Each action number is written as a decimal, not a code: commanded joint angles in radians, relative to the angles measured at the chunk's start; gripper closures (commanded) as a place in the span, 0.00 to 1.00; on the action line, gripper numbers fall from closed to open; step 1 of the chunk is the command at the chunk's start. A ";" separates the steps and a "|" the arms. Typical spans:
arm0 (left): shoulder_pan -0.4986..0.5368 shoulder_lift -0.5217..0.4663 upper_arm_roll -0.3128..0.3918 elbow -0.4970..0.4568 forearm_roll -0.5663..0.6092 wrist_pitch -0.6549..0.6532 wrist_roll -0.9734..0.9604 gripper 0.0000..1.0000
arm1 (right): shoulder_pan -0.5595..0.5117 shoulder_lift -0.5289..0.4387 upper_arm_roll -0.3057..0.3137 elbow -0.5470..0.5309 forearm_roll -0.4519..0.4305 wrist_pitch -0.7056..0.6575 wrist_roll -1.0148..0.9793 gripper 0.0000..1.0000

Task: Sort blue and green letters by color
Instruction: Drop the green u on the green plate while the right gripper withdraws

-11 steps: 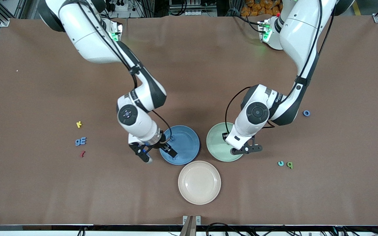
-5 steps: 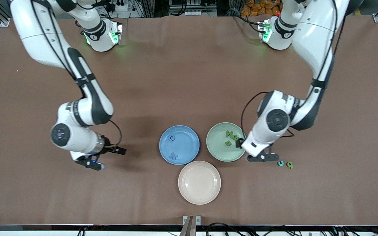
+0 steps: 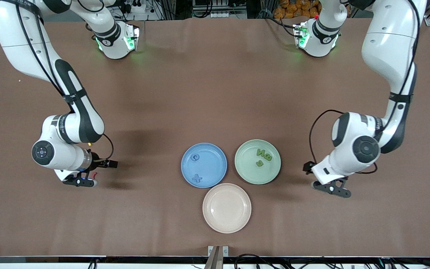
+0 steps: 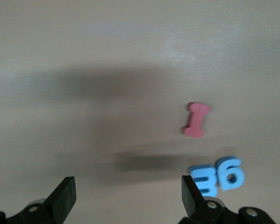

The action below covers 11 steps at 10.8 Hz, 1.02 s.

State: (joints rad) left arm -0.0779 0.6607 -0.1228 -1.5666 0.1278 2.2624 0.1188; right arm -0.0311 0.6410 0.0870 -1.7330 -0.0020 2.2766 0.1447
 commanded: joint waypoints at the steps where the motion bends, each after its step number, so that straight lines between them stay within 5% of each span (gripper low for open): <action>1: 0.072 -0.006 -0.009 -0.004 0.018 -0.012 0.276 0.00 | -0.059 -0.029 0.014 -0.103 -0.038 0.124 -0.112 0.00; 11: 0.096 0.007 -0.011 -0.004 0.013 0.005 0.283 0.00 | -0.067 -0.015 0.013 -0.175 -0.024 0.189 -0.128 0.00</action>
State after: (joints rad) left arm 0.0057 0.6765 -0.1256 -1.5728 0.1343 2.2647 0.4000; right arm -0.0847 0.6409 0.0864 -1.8769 -0.0235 2.4527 0.0168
